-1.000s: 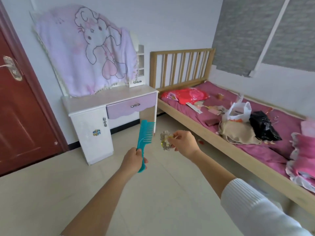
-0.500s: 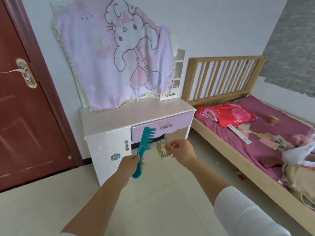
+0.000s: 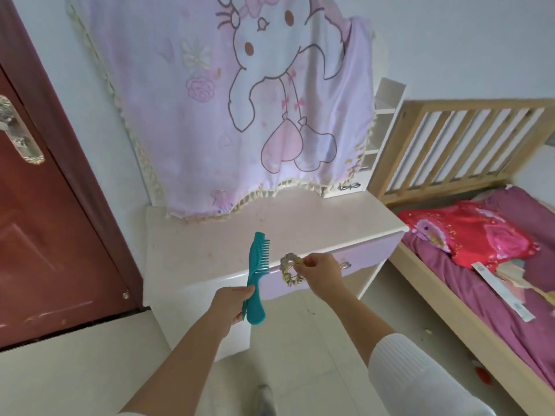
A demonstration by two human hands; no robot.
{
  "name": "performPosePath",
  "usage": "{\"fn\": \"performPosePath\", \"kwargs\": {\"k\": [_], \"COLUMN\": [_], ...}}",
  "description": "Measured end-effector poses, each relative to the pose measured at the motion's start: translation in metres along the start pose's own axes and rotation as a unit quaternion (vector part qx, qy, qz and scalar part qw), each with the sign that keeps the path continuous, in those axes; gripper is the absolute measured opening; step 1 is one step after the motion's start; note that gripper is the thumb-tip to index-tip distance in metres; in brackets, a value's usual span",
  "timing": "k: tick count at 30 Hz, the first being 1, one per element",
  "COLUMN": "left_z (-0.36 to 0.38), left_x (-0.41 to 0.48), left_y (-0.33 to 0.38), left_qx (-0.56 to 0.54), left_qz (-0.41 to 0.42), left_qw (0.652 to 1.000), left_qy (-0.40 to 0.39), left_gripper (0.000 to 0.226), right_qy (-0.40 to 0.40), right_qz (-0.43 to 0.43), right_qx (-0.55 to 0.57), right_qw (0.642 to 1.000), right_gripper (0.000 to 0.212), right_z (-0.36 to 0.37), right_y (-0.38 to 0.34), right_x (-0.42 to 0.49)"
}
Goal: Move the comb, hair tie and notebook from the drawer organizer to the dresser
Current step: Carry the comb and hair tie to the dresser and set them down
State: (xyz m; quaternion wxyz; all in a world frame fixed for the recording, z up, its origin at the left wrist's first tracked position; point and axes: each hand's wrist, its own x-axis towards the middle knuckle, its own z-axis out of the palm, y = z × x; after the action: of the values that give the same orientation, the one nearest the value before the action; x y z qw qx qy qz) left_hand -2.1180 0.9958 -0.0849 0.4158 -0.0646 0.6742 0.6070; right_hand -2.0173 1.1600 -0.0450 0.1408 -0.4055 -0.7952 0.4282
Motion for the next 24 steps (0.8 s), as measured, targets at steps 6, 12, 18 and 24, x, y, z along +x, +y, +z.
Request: {"fn": "performPosePath", "kwargs": {"k": [6,12,18,24], "left_z": [0.009,0.030,0.041,0.038], "left_x": [0.116,0.218,0.274,0.286], "left_y": [0.047,0.080,0.086,0.080], "left_qx": [0.017,0.024,-0.006,0.055], "left_qz": [0.002,-0.022,-0.062,-0.029], "left_qw": [0.999,0.995,0.994,0.987], "left_qy": [0.045,0.096,0.087,0.150], "left_gripper": [0.021,0.026,0.022,0.013], "right_qy": [-0.037,-0.099,-0.137,-0.133], "right_qz": [0.010,0.045,0.136,0.184], "right_qx": [-0.007,-0.024,0.013,0.002], "right_qw": [0.999,0.994,0.981,0.974], "right_gripper": [0.015,0.021,0.005,0.017], "right_z": [0.045,0.090,0.129,0.143], "right_y": [-0.004,-0.005,0.014,0.033], "right_x": [0.130,0.246,0.307,0.320]}}
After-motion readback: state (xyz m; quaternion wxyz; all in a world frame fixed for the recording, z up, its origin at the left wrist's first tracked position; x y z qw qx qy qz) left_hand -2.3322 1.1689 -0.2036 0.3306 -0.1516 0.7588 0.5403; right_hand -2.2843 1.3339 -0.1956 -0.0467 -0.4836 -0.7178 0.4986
